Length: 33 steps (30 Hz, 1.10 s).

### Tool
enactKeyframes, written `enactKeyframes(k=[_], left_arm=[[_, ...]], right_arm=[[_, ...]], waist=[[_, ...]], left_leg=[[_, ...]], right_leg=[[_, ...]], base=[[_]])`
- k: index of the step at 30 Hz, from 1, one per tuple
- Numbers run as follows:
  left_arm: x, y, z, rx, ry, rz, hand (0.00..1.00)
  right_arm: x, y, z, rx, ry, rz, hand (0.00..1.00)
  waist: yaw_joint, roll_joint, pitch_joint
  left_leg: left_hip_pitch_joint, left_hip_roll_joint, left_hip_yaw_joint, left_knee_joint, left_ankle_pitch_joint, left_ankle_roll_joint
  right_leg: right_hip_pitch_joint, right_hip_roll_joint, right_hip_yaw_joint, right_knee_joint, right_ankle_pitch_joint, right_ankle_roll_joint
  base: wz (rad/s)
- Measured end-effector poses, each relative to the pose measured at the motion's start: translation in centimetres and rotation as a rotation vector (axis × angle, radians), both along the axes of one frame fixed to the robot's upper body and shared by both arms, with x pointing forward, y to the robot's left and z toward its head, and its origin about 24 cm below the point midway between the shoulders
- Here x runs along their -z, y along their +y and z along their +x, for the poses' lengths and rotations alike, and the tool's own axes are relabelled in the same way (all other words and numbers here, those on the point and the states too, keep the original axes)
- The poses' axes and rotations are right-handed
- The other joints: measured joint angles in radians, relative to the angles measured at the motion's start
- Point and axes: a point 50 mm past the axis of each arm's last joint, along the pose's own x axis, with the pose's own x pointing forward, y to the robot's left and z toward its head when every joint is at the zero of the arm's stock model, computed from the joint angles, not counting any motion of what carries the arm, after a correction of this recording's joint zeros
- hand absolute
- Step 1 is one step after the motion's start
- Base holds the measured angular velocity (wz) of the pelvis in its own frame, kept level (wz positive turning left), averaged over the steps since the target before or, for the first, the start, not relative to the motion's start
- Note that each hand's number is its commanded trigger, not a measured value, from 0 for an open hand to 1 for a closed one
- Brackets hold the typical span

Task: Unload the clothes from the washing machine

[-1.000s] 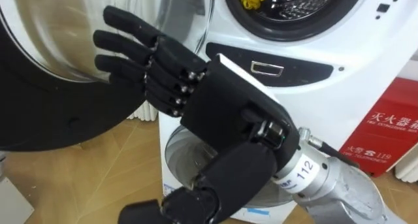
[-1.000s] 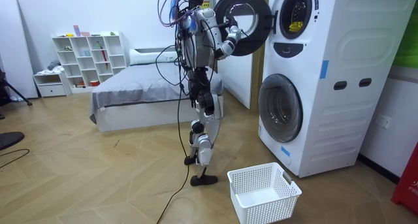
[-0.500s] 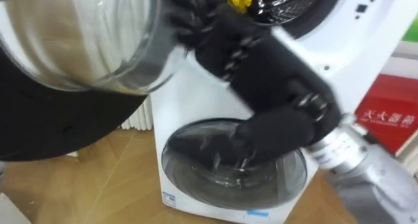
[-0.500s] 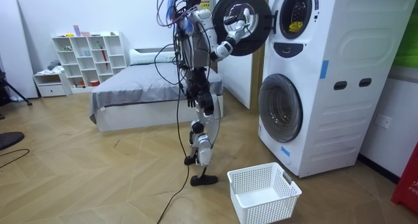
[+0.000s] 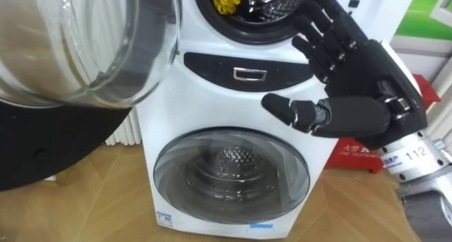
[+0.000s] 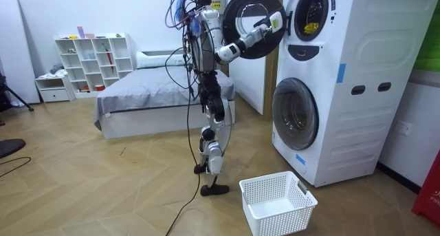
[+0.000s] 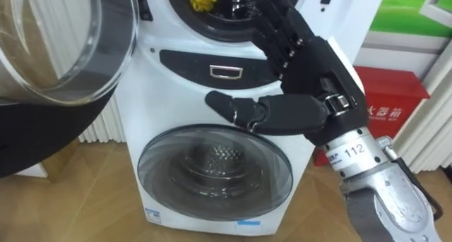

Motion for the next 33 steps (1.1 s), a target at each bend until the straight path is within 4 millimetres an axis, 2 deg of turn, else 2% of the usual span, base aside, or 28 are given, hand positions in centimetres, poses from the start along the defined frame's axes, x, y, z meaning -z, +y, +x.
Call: enactKeyframes(k=[7, 8, 11, 16, 19, 21, 22, 24, 26, 28, 29, 30, 31, 32, 33], left_arm=[[-0.1, 0.1, 0.3, 0.003, -0.007, 0.002, 0.00], [-0.1, 0.1, 0.4, 0.004, -0.011, 0.004, 0.00], [-0.1, 0.2, 0.5, 0.004, -0.011, 0.018, 0.00], [-0.2, 0.3, 0.6, 0.010, -0.004, 0.021, 0.00], [-0.1, 0.2, 0.5, 0.006, 0.009, 0.019, 0.00], [-0.1, 0.3, 0.3, 0.010, 0.026, 0.020, 0.00], [-0.1, 0.3, 0.2, 0.010, 0.030, 0.021, 0.00], [-0.1, 0.4, -0.1, 0.005, 0.046, 0.027, 0.00], [-0.1, 0.4, -1.0, -0.003, 0.074, 0.028, 0.00], [0.0, 0.2, -1.1, -0.005, 0.093, 0.024, 0.00], [0.0, 0.2, -0.9, -0.004, 0.091, 0.024, 0.00], [-0.1, 0.3, -0.9, -0.001, 0.089, 0.026, 0.00], [-0.1, 0.3, -0.7, 0.002, 0.082, 0.028, 0.00], [-0.1, 0.3, -1.0, 0.005, 0.091, 0.029, 0.00], [-0.1, 0.2, -1.0, 0.004, 0.089, 0.025, 0.00]], right_arm=[[0.2, 0.1, 0.7, 0.046, 0.010, -0.021, 0.00], [-0.1, 0.2, 1.0, 0.042, 0.003, -0.024, 0.00], [-0.2, 0.7, 1.9, 0.040, 0.002, -0.038, 0.00], [0.1, 0.9, 2.8, 0.068, 0.016, -0.060, 0.00], [0.2, 1.2, 3.8, 0.078, 0.028, -0.079, 0.00], [1.2, 1.2, 4.6, 0.097, 0.073, -0.097, 0.00], [1.5, 1.3, 4.7, 0.103, 0.086, -0.095, 0.00], [1.7, 1.4, 4.8, 0.122, 0.095, -0.091, 0.00], [1.7, 1.4, 4.8, 0.148, 0.099, -0.072, 0.00], [1.4, 1.4, 4.7, 0.181, 0.087, -0.063, 0.00], [1.4, 1.4, 4.7, 0.186, 0.086, -0.062, 0.00], [1.4, 1.4, 4.7, 0.193, 0.085, -0.069, 0.00], [1.6, 1.5, 4.8, 0.197, 0.094, -0.071, 0.00], [2.1, 1.5, 4.9, 0.205, 0.115, -0.075, 0.00], [2.1, 1.1, 4.9, 0.223, 0.127, -0.083, 0.00]], waist=[[0.035, -0.002, 0.0027], [0.047, 0.000, 0.0068], [0.061, -0.008, 0.0111], [0.082, -0.019, 0.0083], [0.095, -0.012, 0.0135], [0.112, 0.004, 0.0221], [0.113, 0.005, 0.0232], [0.111, 0.007, 0.0209], [0.114, 0.001, 0.0140], [0.107, 0.009, 0.0059], [0.107, 0.014, 0.0034], [0.107, 0.023, 0.0076], [0.105, 0.025, 0.0110], [0.097, 0.017, 0.0026], [0.104, 0.014, 0.0009]], left_leg=[[0.003, 0.000, 0.000, -0.001, 0.000, 0.000], [0.003, 0.000, 0.002, 0.000, 0.000, 0.000], [0.002, 0.001, 0.001, 0.002, 0.000, 0.000], [-0.033, 0.003, -0.022, 0.043, -0.004, 0.000], [-0.052, 0.017, -0.027, 0.099, -0.020, -0.004], [-0.069, 0.036, -0.020, 0.164, -0.069, -0.012], [-0.079, 0.040, -0.022, 0.185, -0.078, -0.016], [-0.118, 0.059, -0.025, 0.256, -0.111, -0.024], [-0.124, 0.062, -0.025, 0.265, -0.112, -0.026], [-0.141, 0.060, -0.047, 0.296, -0.111, -0.029], [-0.155, 0.061, -0.044, 0.320, -0.108, -0.032], [-0.220, 0.063, -0.045, 0.445, -0.083, -0.018], [-0.255, 0.056, -0.048, 0.498, -0.076, -0.004], [-0.298, 0.005, -0.051, 0.449, -0.082, 0.004], [-0.329, -0.039, -0.044, 0.321, -0.058, -0.006]], right_leg=[[0.002, 0.000, 0.000, 0.002, -0.001, -0.001], [0.002, 0.000, 0.002, 0.002, -0.001, -0.001], [0.003, 0.000, -0.002, 0.001, -0.002, -0.002], [0.000, -0.001, -0.031, 0.007, -0.003, -0.001], [-0.002, 0.006, -0.042, 0.038, -0.008, -0.002], [-0.007, 0.018, -0.032, 0.090, -0.052, -0.018], [-0.012, 0.020, -0.033, 0.105, -0.064, -0.021], [-0.043, 0.020, -0.043, 0.167, -0.104, -0.028], [-0.051, 0.018, -0.052, 0.189, -0.116, -0.034], [-0.051, 0.020, -0.069, 0.194, -0.127, -0.037], [-0.050, 0.020, -0.071, 0.192, -0.129, -0.039], [-0.036, 0.020, -0.062, 0.188, -0.135, -0.047], [-0.026, 0.018, -0.048, 0.184, -0.139, -0.052], [-0.014, 0.011, -0.002, 0.181, -0.147, -0.052], [-0.015, -0.004, 0.025, 0.183, -0.161, -0.037]], base=[[0.00], [0.00], [0.04], [0.19], [0.11], [-0.02], [0.09], [0.14], [0.14], [0.27], [0.35], [0.29], [0.46], [0.37], [0.00]])
